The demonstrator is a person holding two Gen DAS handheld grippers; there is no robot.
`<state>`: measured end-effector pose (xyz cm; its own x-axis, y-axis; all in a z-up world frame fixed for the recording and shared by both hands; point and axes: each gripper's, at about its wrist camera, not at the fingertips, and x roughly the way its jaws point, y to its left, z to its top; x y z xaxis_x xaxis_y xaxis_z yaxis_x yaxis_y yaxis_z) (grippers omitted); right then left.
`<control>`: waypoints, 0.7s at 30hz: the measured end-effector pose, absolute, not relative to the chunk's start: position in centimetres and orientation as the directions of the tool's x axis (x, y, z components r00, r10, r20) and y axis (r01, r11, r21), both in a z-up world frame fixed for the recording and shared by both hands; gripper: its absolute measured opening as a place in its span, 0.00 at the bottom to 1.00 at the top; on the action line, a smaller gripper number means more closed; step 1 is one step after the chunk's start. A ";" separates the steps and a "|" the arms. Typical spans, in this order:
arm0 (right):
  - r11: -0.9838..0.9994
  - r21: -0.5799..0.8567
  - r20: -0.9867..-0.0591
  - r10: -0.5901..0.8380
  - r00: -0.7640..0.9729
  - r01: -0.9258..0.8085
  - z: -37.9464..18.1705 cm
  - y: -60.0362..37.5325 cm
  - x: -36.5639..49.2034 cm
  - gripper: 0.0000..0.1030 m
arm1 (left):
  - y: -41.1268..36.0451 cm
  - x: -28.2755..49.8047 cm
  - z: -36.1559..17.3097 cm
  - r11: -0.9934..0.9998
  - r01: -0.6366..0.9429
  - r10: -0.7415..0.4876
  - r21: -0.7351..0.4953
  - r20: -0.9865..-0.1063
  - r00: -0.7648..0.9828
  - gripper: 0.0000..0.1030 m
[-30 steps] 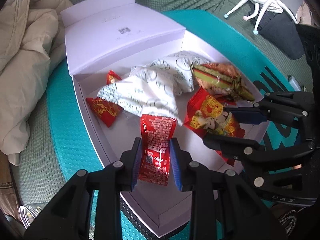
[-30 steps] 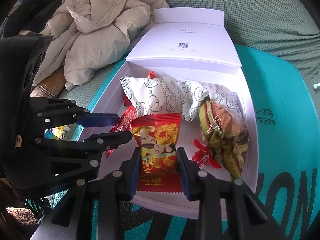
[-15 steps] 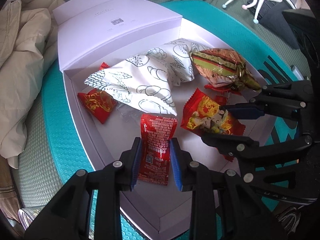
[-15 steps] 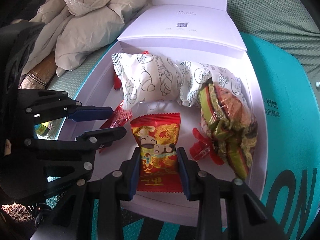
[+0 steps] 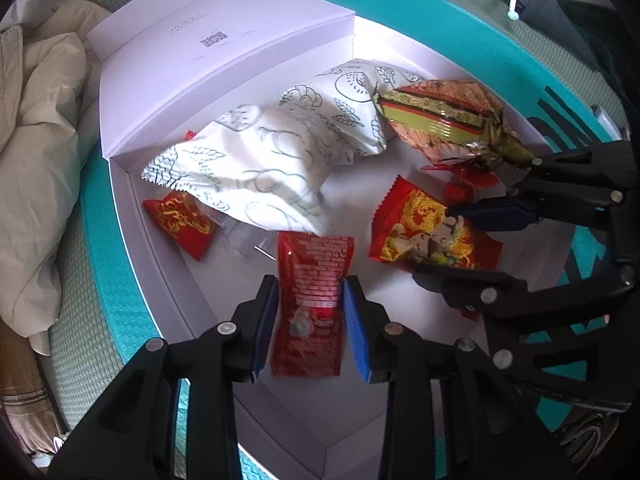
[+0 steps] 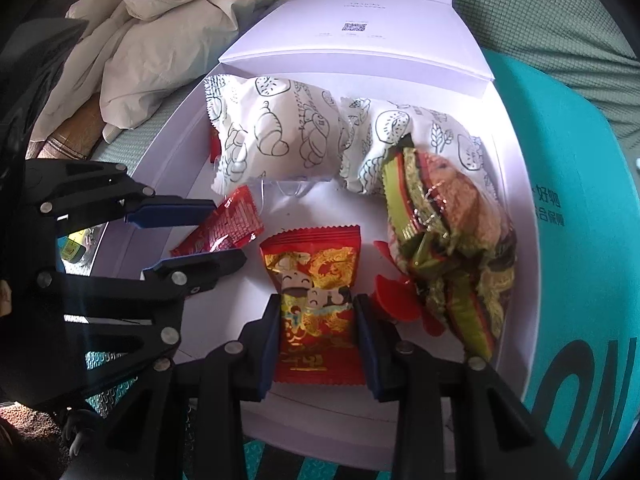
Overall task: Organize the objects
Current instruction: 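Carry the cake packet into the box with the right tool while the left tool carries the sauce packet, then open the right tool to release the cake packet while the left tool releases the sauce packet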
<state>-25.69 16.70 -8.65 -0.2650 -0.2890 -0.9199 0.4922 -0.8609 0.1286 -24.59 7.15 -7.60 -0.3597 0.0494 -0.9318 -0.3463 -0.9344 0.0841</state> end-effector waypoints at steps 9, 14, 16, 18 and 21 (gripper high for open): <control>-0.863 0.129 -0.919 -0.290 -0.269 0.488 -8.6 16.9 -25.6 0.35 | 7.3 -25.0 -7.5 -0.933 -0.346 0.042 0.099 -0.926 -0.376 0.39; -0.875 0.123 -0.920 -0.278 -0.277 0.469 -8.5 17.1 -25.5 0.35 | 7.2 -25.0 -7.1 -0.941 -0.328 0.050 0.083 -0.924 -0.379 0.42; -0.878 0.123 -0.916 -0.279 -0.287 0.462 -8.4 16.9 -25.4 0.35 | 7.0 -24.9 -6.8 -0.946 -0.316 0.059 0.070 -0.923 -0.381 0.45; -0.881 0.122 -0.911 -0.282 -0.301 0.456 -8.2 17.0 -25.3 0.36 | 6.7 -24.7 -6.5 -0.950 -0.307 0.069 0.058 -0.919 -0.387 0.48; -0.886 0.121 -0.903 -0.285 -0.320 0.448 -7.8 16.8 -25.1 0.39 | 6.4 -24.0 -5.9 -0.955 -0.292 0.072 0.057 -0.908 -0.412 0.52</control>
<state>-25.14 16.84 -7.81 -0.3200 -0.2853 -0.9035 0.4481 -0.8858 0.1209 -24.03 6.43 -5.92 -0.4116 0.0721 -0.9085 -0.2920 -0.9547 0.0565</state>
